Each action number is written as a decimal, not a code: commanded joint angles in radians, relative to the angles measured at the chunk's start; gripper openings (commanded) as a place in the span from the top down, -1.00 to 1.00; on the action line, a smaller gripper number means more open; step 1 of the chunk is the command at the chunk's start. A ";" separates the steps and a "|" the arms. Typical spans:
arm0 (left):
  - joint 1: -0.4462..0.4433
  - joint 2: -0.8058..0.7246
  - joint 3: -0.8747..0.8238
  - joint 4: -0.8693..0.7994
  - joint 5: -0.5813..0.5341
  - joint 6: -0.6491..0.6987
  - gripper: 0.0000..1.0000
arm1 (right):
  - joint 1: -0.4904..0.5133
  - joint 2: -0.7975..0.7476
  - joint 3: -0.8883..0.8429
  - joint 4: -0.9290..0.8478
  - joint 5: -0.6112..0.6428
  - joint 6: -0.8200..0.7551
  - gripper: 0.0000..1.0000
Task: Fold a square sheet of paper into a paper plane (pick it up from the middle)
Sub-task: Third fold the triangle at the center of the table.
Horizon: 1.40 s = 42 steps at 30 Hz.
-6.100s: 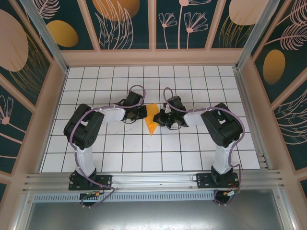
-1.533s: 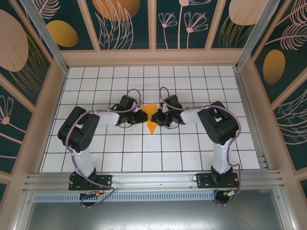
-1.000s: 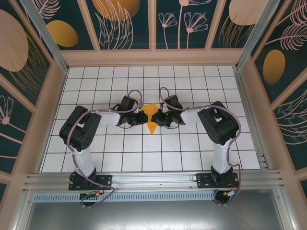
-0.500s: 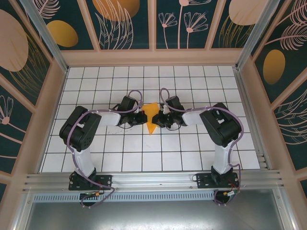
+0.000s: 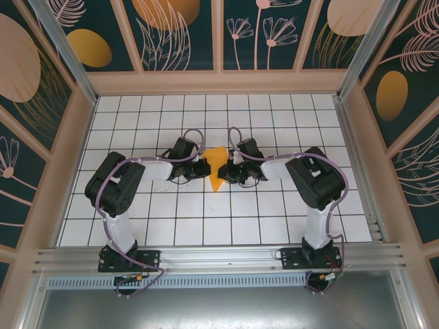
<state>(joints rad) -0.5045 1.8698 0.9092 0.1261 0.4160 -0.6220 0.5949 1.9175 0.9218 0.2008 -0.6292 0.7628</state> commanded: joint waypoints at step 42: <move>0.004 -0.011 -0.044 -0.058 -0.122 -0.016 1.00 | 0.115 0.007 -0.041 -0.067 0.003 -0.081 0.81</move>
<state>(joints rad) -0.5072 1.8587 0.8959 0.1352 0.3756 -0.6327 0.7025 1.9003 0.8951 0.1749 -0.6346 0.7105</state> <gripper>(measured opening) 0.066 0.097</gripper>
